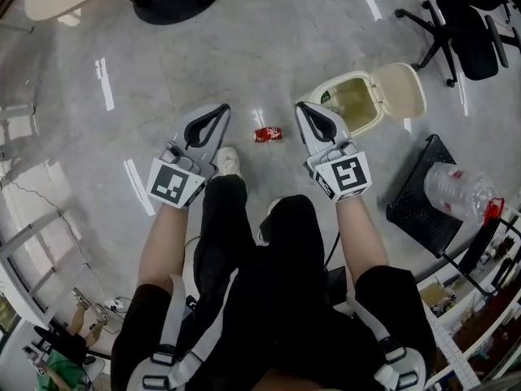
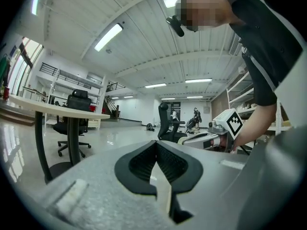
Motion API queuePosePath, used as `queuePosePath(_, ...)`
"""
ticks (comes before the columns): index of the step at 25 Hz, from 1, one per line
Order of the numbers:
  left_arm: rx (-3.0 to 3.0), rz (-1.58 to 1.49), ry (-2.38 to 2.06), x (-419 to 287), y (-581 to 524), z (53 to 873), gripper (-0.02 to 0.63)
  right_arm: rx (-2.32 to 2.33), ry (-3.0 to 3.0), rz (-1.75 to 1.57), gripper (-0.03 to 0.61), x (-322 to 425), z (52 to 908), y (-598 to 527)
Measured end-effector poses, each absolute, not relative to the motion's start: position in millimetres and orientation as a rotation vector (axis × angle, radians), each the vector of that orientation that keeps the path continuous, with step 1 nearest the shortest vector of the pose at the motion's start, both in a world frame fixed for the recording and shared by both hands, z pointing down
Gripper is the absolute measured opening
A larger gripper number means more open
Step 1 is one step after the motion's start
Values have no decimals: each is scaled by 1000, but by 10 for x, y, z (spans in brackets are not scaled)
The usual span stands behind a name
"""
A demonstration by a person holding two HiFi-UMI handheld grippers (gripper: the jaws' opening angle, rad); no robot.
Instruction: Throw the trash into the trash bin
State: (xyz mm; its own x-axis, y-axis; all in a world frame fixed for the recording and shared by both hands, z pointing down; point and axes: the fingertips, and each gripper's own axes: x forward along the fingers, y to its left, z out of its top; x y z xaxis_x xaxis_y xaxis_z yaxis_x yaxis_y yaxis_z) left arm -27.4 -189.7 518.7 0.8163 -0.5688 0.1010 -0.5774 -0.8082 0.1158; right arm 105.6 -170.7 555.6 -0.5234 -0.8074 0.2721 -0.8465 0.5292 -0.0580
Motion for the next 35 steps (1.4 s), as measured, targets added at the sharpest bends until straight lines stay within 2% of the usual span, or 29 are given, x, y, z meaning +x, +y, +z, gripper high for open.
queuePosePath(7, 2979, 282, -826, -321, -2117, 6682, 0, 1313, -2643, 173, 5, 926, 6915, -1930)
queuePosePath(11, 3021, 261, -805, -322, -2117, 7335, 0, 1234, -2699, 108, 5, 814, 7625, -1942)
queuePosePath(16, 2990, 248, -832, -455, -1903, 7772, 1, 1077, -2731, 50, 5, 586, 8120, -1862)
queuePosePath(25, 2970, 310, -753, -391, -1630, 8296, 1, 631, -2614, 156, 13, 143, 9184, -1584)
queuePosePath(27, 2931, 293, -762, -410, -1585, 8436, 0, 481, -2530, 167, 90, 66, 9592, -1446)
queuePosePath(29, 2896, 292, -762, -436, -1491, 8546, 0, 338, -2428, 189, 123, 49, 10031, -1258)
queuePosePath(33, 2832, 300, -773, -546, -1318, 8701, 1, 110, -2220, 275, 252, 134, 10864, -845)
queuePosePath(35, 2806, 297, -784, -609, -1265, 8767, 1, 32, -2143, 300, 295, 194, 11143, -660)
